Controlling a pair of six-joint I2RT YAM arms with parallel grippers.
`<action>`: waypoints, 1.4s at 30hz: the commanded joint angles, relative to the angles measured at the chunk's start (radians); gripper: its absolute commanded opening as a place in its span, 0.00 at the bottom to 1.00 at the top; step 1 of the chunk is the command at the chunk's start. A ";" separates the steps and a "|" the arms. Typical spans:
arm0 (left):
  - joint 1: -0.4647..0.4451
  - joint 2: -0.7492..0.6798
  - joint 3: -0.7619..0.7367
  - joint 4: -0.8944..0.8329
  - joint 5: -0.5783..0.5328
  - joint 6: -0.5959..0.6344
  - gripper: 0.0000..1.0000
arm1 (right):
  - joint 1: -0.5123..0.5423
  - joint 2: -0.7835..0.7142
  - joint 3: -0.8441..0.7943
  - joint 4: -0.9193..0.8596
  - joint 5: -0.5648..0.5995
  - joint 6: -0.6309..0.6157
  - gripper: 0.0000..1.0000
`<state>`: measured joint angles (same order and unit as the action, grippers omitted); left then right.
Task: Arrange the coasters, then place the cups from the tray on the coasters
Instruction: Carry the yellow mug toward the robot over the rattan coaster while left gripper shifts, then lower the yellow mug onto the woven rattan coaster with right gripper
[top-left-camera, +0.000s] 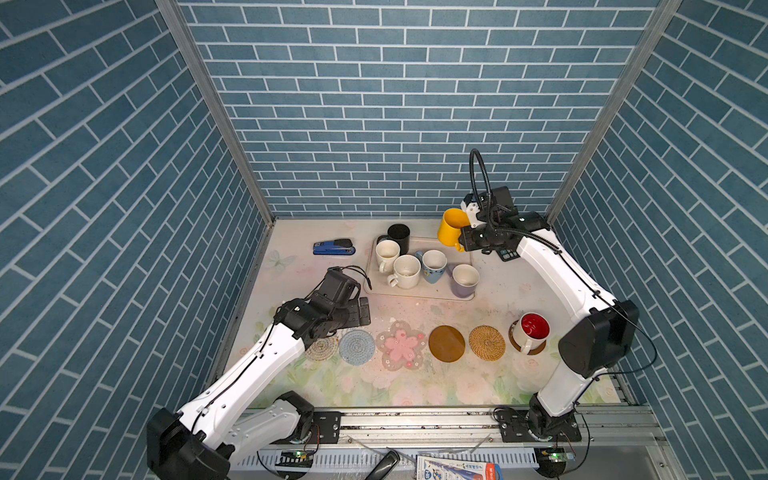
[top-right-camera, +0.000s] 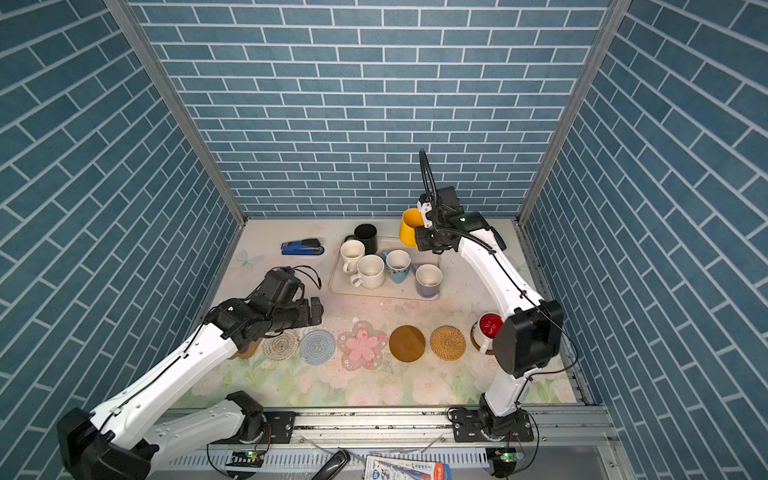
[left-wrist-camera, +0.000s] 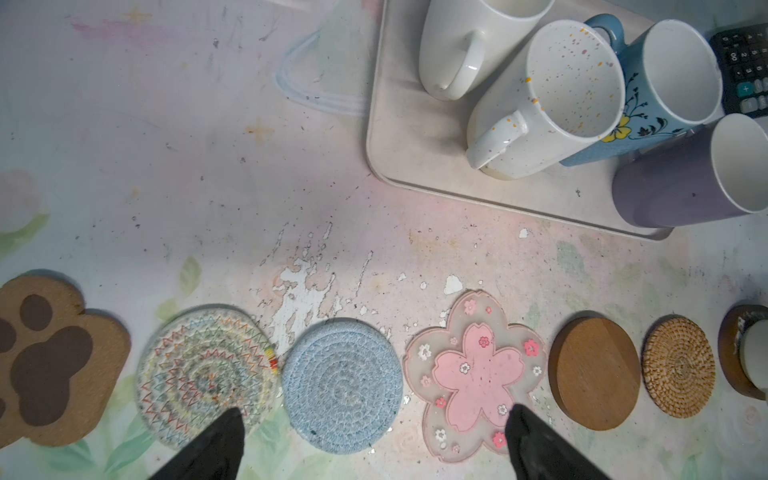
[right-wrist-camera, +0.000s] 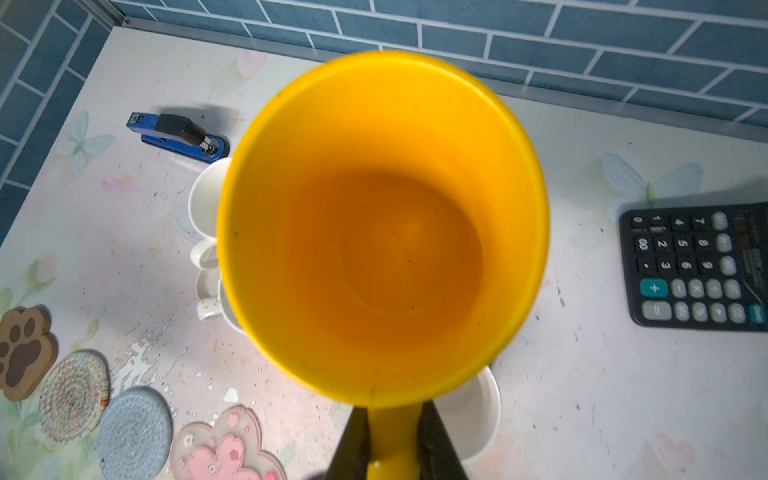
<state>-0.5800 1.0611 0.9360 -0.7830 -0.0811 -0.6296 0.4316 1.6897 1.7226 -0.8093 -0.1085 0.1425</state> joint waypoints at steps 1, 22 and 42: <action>-0.042 0.035 0.025 0.047 -0.011 0.008 0.99 | 0.015 -0.115 -0.087 0.001 0.015 0.040 0.00; -0.272 0.237 0.033 0.234 -0.125 -0.080 0.99 | 0.113 -0.686 -0.711 -0.100 0.151 0.337 0.00; -0.313 0.347 0.064 0.275 -0.144 -0.095 0.99 | 0.133 -0.824 -0.976 -0.044 0.207 0.478 0.00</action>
<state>-0.8879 1.4048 0.9779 -0.5098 -0.2096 -0.7227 0.5556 0.8791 0.7609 -0.9260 0.0860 0.5636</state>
